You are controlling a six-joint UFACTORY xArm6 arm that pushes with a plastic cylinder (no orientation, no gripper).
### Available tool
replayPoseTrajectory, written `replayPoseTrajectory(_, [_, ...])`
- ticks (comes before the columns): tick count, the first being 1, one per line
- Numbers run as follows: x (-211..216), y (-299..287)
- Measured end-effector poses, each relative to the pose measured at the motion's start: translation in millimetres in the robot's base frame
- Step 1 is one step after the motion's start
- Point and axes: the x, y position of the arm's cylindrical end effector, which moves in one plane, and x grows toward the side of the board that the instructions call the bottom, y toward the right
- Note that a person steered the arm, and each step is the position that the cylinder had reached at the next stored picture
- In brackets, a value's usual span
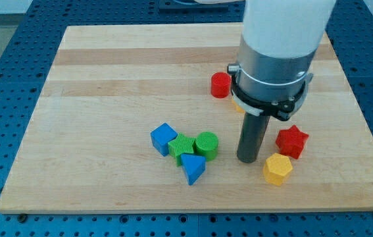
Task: Move the hexagon diagonal below right the red star
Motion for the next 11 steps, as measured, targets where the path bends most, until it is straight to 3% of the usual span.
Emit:
replayPoseTrajectory(4, [43,-1])
replayPoseTrajectory(11, [34,73])
